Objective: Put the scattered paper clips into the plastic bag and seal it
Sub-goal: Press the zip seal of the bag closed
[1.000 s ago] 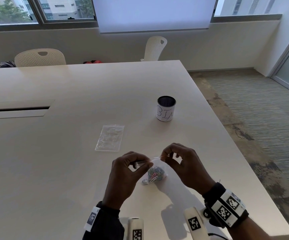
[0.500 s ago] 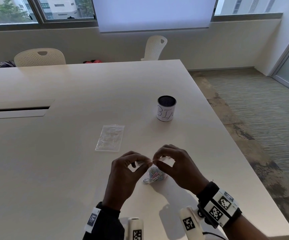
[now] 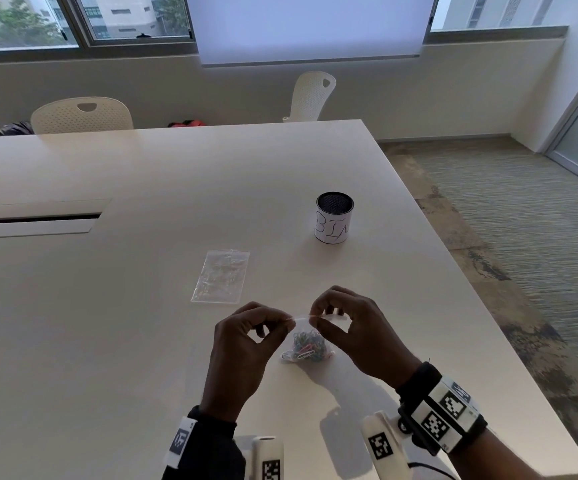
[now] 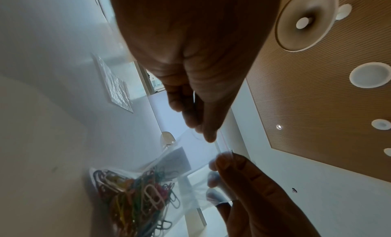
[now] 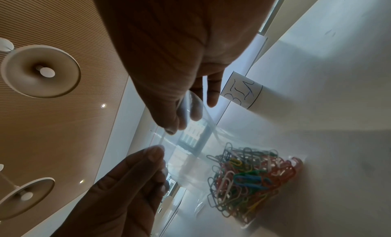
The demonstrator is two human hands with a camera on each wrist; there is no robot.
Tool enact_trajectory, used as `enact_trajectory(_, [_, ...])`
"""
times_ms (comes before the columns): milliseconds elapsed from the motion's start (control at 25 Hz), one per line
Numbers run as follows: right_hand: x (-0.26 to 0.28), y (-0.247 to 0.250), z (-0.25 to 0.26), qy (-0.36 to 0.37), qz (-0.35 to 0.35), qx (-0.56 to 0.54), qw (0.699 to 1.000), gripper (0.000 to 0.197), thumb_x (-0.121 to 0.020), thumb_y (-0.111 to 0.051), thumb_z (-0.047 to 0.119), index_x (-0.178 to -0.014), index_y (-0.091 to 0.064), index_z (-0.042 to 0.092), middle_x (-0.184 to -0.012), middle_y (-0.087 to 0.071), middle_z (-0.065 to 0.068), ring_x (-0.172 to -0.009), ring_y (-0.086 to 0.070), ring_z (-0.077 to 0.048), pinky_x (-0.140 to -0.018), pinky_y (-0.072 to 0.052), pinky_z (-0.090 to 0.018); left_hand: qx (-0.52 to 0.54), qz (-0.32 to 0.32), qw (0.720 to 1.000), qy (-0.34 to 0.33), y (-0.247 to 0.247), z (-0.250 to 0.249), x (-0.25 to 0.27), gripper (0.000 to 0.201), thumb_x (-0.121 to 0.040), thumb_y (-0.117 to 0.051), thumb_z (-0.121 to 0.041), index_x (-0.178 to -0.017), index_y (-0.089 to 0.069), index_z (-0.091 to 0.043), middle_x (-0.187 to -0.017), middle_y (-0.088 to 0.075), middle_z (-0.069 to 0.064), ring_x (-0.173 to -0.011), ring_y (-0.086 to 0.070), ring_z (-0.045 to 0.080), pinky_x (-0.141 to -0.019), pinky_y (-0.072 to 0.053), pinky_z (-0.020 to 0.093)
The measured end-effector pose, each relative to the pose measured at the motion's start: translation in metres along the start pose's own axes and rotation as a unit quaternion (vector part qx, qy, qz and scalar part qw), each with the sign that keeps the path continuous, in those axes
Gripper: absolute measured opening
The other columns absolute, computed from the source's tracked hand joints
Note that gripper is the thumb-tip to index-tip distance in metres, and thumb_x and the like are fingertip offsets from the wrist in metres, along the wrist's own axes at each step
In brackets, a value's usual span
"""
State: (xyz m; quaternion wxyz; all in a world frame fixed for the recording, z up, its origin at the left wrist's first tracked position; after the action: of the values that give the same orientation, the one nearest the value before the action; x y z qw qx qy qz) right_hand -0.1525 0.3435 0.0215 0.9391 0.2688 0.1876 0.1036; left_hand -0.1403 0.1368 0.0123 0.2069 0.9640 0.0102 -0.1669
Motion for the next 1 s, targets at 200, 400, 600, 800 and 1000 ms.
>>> enact_trajectory(200, [-0.0001,-0.001,0.0018,0.0,0.002,-0.013,1.0,0.011,-0.091,-0.076,0.014,-0.086,-0.07,0.022,-0.09,-0.067,0.01,-0.08,-0.062,-0.016,-0.072,-0.049,-0.026,0.008,0.022,1.0,0.0,-0.002,-0.0025,-0.0021,0.013,-0.082,-0.087,-0.019,-0.088,-0.084,-0.03,-0.087,-0.076,-0.013,-0.077,-0.063,0.011,-0.067,-0.043,0.016])
enact_trajectory(400, [-0.0018,0.0,0.0013,-0.002,0.001,-0.014,1.0,0.012,-0.088,-0.08,0.015,-0.084,-0.073,0.025,-0.086,-0.068,0.011,-0.076,-0.06,-0.014,-0.071,-0.049,-0.029,0.011,0.003,1.0,0.016,-0.0003,0.0004,-0.0033,0.017,-0.08,-0.089,-0.014,-0.088,-0.087,-0.028,-0.076,-0.071,-0.009,-0.069,-0.058,0.007,-0.065,-0.043,0.011])
enact_trajectory(600, [-0.0015,0.0025,0.0027,-0.006,-0.006,-0.022,1.0,0.011,-0.085,-0.082,0.014,-0.083,-0.076,0.022,-0.082,-0.069,0.009,-0.077,-0.061,-0.015,-0.072,-0.051,-0.029,0.013,0.004,1.0,0.013,0.0003,0.0007,-0.0045,0.017,-0.079,-0.089,-0.011,-0.088,-0.087,-0.026,-0.075,-0.071,-0.007,-0.067,-0.058,0.008,-0.064,-0.044,0.013])
enact_trajectory(800, [-0.0029,-0.0027,0.0026,-0.003,-0.032,-0.056,0.998,0.019,-0.082,-0.079,0.002,-0.073,-0.07,0.016,-0.077,-0.062,0.005,-0.071,-0.056,-0.012,-0.067,-0.047,-0.026,0.015,0.017,1.0,-0.004,-0.0053,-0.0037,-0.0034,0.015,-0.083,-0.086,-0.009,-0.083,-0.083,-0.024,-0.08,-0.072,-0.008,-0.07,-0.059,0.015,-0.063,-0.047,0.023])
enact_trajectory(1000, [-0.0057,-0.002,0.0015,-0.003,-0.014,-0.042,0.999,0.014,-0.085,-0.082,0.013,-0.09,-0.073,0.023,-0.09,-0.069,0.009,-0.081,-0.063,-0.015,-0.075,-0.053,-0.036,0.003,0.02,1.0,0.008,-0.0052,-0.0045,-0.0066,0.013,-0.082,-0.088,-0.017,-0.088,-0.085,-0.029,-0.083,-0.075,-0.013,-0.078,-0.065,0.009,-0.069,-0.046,0.016])
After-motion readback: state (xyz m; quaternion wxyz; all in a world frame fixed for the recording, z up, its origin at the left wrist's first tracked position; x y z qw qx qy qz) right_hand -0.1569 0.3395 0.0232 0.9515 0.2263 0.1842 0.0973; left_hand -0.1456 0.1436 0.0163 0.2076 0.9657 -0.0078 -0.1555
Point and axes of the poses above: each hand's wrist, its own x-axis away from the middle knuckle, its own y-axis out of the back of the hand, z = x × y, the point moved 4 cm from there along -x, towards the middle knuckle
